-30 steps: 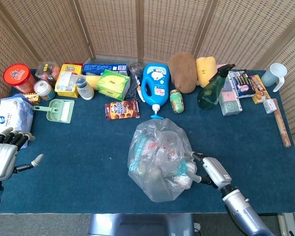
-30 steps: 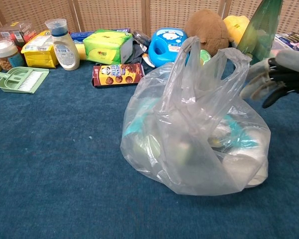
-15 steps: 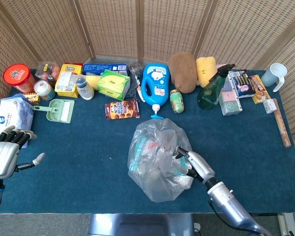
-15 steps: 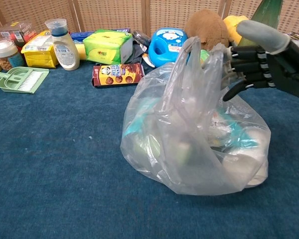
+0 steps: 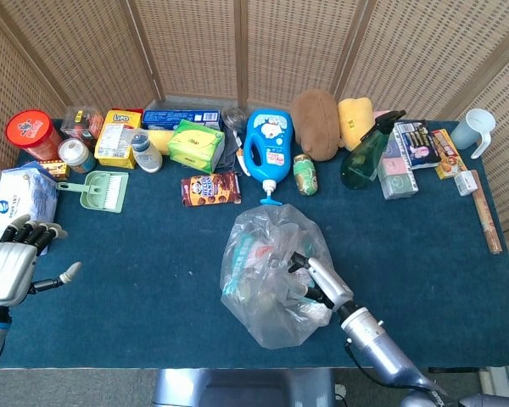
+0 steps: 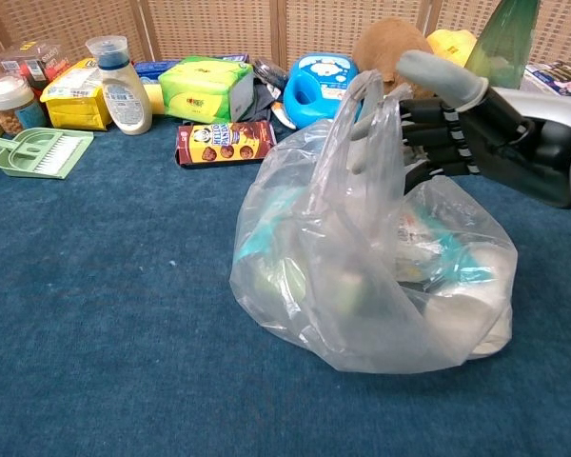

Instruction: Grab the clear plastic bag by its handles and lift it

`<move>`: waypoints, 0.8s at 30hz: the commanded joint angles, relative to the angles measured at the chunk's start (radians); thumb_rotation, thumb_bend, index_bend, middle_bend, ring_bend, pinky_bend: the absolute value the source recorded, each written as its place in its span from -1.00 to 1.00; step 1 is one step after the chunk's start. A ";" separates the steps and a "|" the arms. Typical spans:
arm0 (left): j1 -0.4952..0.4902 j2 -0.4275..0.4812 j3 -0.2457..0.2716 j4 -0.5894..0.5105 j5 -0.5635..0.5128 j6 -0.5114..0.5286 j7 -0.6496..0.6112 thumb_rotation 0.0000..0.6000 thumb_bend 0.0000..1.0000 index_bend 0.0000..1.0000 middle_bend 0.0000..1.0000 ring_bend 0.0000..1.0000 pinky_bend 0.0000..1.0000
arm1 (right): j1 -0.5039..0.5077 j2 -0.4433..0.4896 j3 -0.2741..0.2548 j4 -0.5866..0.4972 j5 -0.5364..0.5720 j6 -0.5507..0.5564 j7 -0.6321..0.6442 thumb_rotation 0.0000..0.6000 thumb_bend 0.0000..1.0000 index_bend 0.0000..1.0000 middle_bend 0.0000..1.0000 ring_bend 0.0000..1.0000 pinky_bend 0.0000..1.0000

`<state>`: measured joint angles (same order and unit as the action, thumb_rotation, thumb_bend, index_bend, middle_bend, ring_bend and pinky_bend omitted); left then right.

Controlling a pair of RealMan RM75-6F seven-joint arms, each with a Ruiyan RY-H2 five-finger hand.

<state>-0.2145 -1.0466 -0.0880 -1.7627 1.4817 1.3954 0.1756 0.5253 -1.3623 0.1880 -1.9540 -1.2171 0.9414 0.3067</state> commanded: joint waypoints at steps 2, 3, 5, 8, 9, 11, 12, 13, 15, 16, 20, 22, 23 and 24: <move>0.001 0.000 0.001 0.001 -0.001 0.001 0.001 -1.00 -0.58 -0.36 -0.38 -0.55 -0.74 | 0.012 -0.015 0.023 -0.004 0.030 -0.008 0.022 -0.86 -0.79 -0.52 -0.36 -0.47 -0.45; 0.003 0.001 0.002 0.003 -0.009 0.000 0.000 -1.00 -0.58 -0.36 -0.38 -0.55 -0.74 | 0.010 -0.018 0.043 -0.022 0.050 -0.005 0.061 -0.86 -0.79 -0.51 -0.35 -0.47 -0.45; 0.003 0.001 0.003 0.005 -0.012 -0.001 -0.002 -1.00 -0.58 -0.36 -0.38 -0.55 -0.74 | 0.012 -0.012 0.055 -0.035 0.064 -0.014 0.083 -0.86 -0.79 -0.50 -0.35 -0.47 -0.45; 0.003 -0.003 0.004 0.010 -0.019 -0.006 -0.005 -1.00 -0.58 -0.36 -0.38 -0.55 -0.74 | 0.019 0.000 0.083 -0.071 0.103 -0.047 0.154 -0.84 -0.79 -0.50 -0.34 -0.47 -0.45; 0.002 -0.004 0.004 0.012 -0.020 -0.006 -0.006 -1.00 -0.58 -0.36 -0.38 -0.55 -0.74 | 0.023 0.007 0.092 -0.080 0.115 -0.065 0.178 -0.84 -0.79 -0.49 -0.34 -0.47 -0.45; 0.000 -0.007 0.004 0.015 -0.021 -0.008 -0.008 -1.00 -0.59 -0.36 -0.38 -0.55 -0.74 | 0.030 0.017 0.114 -0.104 0.141 -0.101 0.240 -0.86 -0.79 -0.49 -0.34 -0.46 -0.45; 0.000 -0.008 0.004 0.016 -0.022 -0.009 -0.009 -1.00 -0.58 -0.36 -0.38 -0.55 -0.74 | 0.033 0.019 0.124 -0.112 0.152 -0.117 0.266 -0.86 -0.79 -0.48 -0.33 -0.46 -0.44; 0.000 -0.009 0.005 0.017 -0.022 -0.010 -0.010 -1.00 -0.58 -0.36 -0.38 -0.55 -0.74 | 0.036 0.021 0.133 -0.120 0.166 -0.132 0.293 -0.86 -0.79 -0.48 -0.32 -0.46 -0.44; -0.001 -0.010 0.004 0.020 -0.025 -0.011 -0.012 -1.00 -0.58 -0.36 -0.38 -0.55 -0.74 | 0.044 0.027 0.160 -0.140 0.213 -0.178 0.368 -0.86 -0.79 -0.46 -0.30 -0.45 -0.44; -0.001 -0.011 0.004 0.020 -0.026 -0.011 -0.013 -1.00 -0.58 -0.36 -0.38 -0.55 -0.74 | 0.046 0.031 0.169 -0.145 0.229 -0.195 0.393 -0.86 -0.79 -0.44 -0.29 -0.43 -0.43; 0.000 -0.011 0.006 0.024 -0.030 -0.012 -0.015 -1.00 -0.58 -0.36 -0.38 -0.55 -0.74 | 0.061 0.055 0.214 -0.160 0.315 -0.281 0.499 -0.87 -0.77 -0.38 -0.22 -0.28 -0.29; 0.001 -0.011 0.007 0.026 -0.032 -0.013 -0.017 -1.00 -0.58 -0.36 -0.38 -0.55 -0.74 | 0.071 0.082 0.249 -0.167 0.373 -0.353 0.571 -0.86 -0.75 -0.35 -0.17 -0.18 -0.17; 0.002 -0.011 0.008 0.027 -0.033 -0.012 -0.018 -1.00 -0.58 -0.36 -0.38 -0.55 -0.74 | 0.073 0.098 0.271 -0.169 0.400 -0.393 0.611 -0.86 -0.74 -0.32 -0.13 -0.12 -0.09; 0.003 -0.011 0.008 0.028 -0.035 -0.012 -0.019 -1.00 -0.58 -0.36 -0.38 -0.55 -0.74 | 0.073 0.111 0.296 -0.169 0.430 -0.430 0.655 -0.86 -0.73 -0.31 -0.11 -0.06 -0.04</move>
<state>-0.2121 -1.0577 -0.0802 -1.7347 1.4474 1.3833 0.1568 0.5853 -1.2940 0.4195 -2.1089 -0.8684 0.6055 0.8615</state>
